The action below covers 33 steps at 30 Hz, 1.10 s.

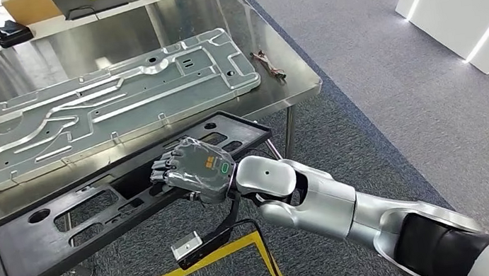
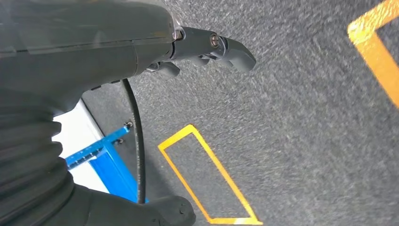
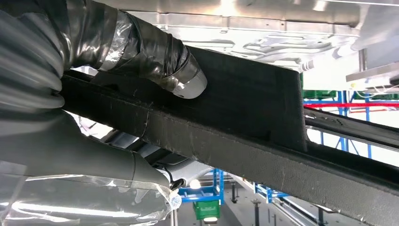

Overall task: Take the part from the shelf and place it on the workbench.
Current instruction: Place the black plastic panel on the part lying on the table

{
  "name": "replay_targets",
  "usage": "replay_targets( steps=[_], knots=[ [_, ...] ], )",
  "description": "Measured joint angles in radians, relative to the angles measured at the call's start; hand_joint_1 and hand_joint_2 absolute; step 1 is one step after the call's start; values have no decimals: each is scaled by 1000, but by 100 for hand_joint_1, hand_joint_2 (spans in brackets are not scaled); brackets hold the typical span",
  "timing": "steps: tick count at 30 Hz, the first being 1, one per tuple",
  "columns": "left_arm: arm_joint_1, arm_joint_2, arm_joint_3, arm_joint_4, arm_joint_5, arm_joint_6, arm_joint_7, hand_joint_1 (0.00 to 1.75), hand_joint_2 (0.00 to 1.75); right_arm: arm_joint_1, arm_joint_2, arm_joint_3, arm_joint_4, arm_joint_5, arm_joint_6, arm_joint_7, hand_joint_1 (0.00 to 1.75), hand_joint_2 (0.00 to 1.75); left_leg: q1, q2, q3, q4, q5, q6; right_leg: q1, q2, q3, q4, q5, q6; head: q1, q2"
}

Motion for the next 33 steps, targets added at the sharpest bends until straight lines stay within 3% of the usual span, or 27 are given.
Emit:
replay_targets(
  steps=[5, 19, 33],
  knots=[
    [-2, 0, 0, 0, 1, 0, 4, 0, 175, -4, 0, 1, 10, 6, 4, 9, 175, 175, 0, 2, 3, -3, 0, -5, 1, 2, 0, 2, -2, -6, 0, 0],
    [10, -14, 12, 0, 49, -10, 23, 0, 175, -61, -57, -42, 22, 7, 20, 31, 175, 175, -3, 2, 3, -3, 0, -9, -3, 2, 1, 2, -2, -6, 0, 0],
    [-28, -22, 11, 0, -26, 10, 28, 0, 175, -77, -23, -20, 22, 26, 49, 40, 175, 175, -3, 2, 3, -2, 0, -9, -3, 2, 1, 3, -2, -6, 0, 0]
  ],
)
